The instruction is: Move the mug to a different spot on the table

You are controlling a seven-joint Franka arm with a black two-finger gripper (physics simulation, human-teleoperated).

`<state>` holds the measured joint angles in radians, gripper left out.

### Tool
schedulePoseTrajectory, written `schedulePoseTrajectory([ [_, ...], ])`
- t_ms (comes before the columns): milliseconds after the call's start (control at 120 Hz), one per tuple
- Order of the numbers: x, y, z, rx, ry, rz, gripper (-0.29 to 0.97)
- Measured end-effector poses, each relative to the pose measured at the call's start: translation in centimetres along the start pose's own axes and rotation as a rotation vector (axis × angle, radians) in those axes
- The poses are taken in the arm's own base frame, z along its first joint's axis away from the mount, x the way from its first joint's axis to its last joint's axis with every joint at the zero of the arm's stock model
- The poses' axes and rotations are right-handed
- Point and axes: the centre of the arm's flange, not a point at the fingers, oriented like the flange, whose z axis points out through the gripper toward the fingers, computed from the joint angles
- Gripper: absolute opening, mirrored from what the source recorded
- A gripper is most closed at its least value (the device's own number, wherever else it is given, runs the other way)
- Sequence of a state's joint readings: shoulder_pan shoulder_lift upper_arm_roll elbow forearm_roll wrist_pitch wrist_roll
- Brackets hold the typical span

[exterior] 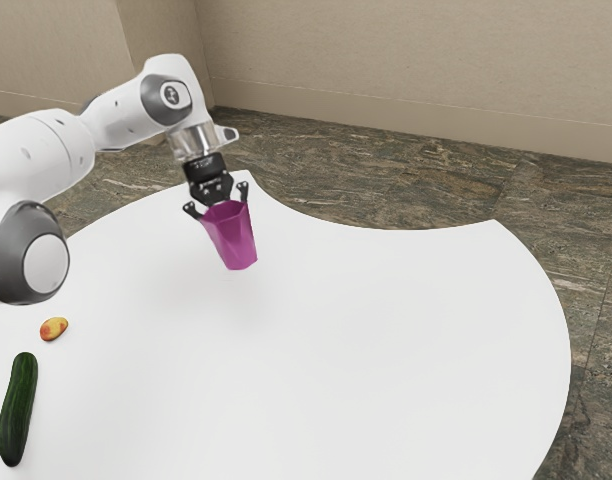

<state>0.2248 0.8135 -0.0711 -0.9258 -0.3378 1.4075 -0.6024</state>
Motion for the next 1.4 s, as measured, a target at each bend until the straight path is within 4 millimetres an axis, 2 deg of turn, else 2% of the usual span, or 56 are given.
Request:
schedulePoseTrajectory([
  [200,2.6,-0.3,2.9,-0.001,-0.005,-0.055,-0.08],
  [483,1.4,1.0,4.1,0.148,0.067,-0.106,-0.07],
  [633,2.1,0.3,3.5,0.158,0.106,-0.148,-0.07],
  [767,2.6,0.8,3.7,0.137,0.139,-0.162,-0.06],
  [883,3.3,1.3,5.1,0.123,0.146,-0.168,-0.06],
  [1233,5.5,1.1,8.7,0.116,0.145,-0.208,-0.07],
  [1400,5.9,1.1,9.4,0.110,0.150,-0.217,-0.07],
])
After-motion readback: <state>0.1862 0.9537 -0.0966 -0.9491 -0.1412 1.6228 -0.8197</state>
